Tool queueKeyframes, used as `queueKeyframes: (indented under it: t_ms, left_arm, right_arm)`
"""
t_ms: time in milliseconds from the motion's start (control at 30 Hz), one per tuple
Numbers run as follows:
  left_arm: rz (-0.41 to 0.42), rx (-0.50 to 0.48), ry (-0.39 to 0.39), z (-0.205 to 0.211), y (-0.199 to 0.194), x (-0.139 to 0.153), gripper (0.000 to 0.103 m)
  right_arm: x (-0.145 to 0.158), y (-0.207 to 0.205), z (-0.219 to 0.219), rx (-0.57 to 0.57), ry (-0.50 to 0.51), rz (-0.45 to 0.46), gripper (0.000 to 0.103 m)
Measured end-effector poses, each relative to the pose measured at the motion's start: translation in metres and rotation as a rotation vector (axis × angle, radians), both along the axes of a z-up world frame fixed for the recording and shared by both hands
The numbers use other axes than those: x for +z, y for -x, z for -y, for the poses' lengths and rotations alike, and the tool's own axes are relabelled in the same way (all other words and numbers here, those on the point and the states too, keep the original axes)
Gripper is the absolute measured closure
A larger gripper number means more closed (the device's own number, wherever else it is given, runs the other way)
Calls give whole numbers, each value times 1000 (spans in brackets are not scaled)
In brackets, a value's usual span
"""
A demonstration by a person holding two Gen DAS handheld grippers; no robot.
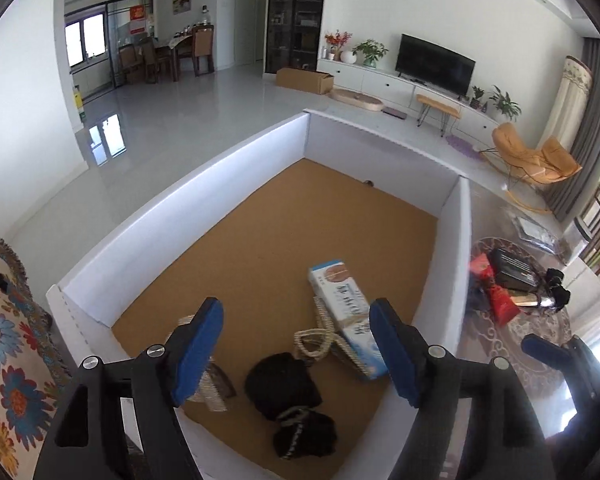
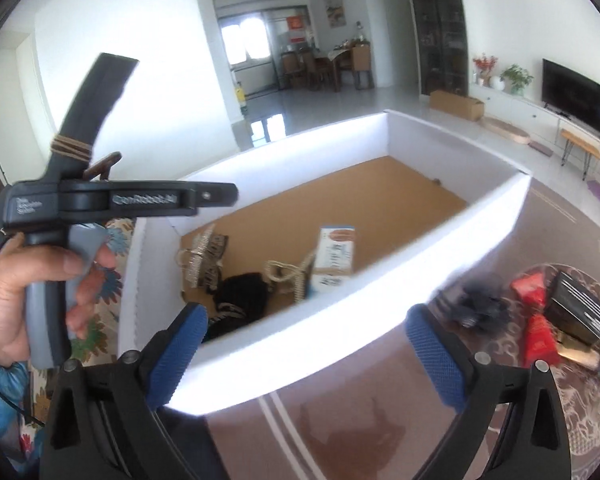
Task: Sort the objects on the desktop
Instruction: 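Carry the bow clip and scrunchie into the white bin and open both tools, then move both open tools back over the table toward the remaining items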
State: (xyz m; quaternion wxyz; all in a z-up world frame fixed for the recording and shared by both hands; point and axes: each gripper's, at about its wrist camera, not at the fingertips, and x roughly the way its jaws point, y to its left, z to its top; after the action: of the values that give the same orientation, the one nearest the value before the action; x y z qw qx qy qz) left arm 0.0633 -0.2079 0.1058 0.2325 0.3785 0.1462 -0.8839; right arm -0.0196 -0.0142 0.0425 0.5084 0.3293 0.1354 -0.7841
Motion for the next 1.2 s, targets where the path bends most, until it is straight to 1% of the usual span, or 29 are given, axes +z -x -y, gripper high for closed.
queueKeyframes:
  t_ms: [67, 100, 133, 200, 267, 367, 433, 500, 600, 633, 767, 900, 1000, 1067, 1133, 1200]
  left_arm:
    - [-47, -94, -15, -42, 8, 6, 16]
    - [-69, -142, -22, -64, 13, 6, 6]
    - [-90, -191, -29, -86, 19, 4, 1]
    - [-94, -282, -60, -126, 32, -11, 0]
    - [-50, -346, -107, -158, 51, -35, 0]
    - [28, -401, -166, -196, 74, -81, 0]
    - [78, -430, -169, -215, 80, -107, 0]
    - [105, -454, -152, -230, 80, -122, 0]
    - [120, -451, -115, -234, 80, -133, 0]
    - [125, -444, -113, -229, 78, -135, 0]
    - [106, -426, -90, -222, 74, -134, 0]
    - [108, -422, -22, -225, 72, -137, 0]
    - [127, -412, 12, -226, 74, -139, 0]
    - [135, -412, 24, -228, 76, -140, 0]
    - [146, -413, 42, -230, 76, -141, 0]
    - [143, -413, 38, -229, 76, -141, 0]
  right_arm:
    - [-14, 14, -44, -95, -28, -25, 3]
    - [-22, 21, -69, -149, -47, -29, 3]
    - [-32, 28, -93, -205, -69, -30, 3]
    - [-49, 43, -142, -320, -128, -18, 3]
    - [-66, 56, -185, -431, -188, -2, 3]
    - [-76, 64, -246, -566, -240, 17, 3]
    - [-81, 64, -271, -627, -246, 20, 3]
    - [-82, 63, -285, -666, -244, 17, 3]
    - [-89, 64, -291, -685, -244, 46, 3]
    - [-91, 64, -289, -683, -252, 49, 3]
    - [-93, 63, -278, -667, -265, 38, 3]
    - [-95, 61, -273, -671, -289, 23, 0]
    - [-96, 63, -275, -668, -279, 41, 0]
    - [-97, 66, -278, -666, -264, 70, 0]
    - [-97, 66, -277, -668, -265, 69, 0]
    - [-97, 66, -277, -669, -265, 70, 0]
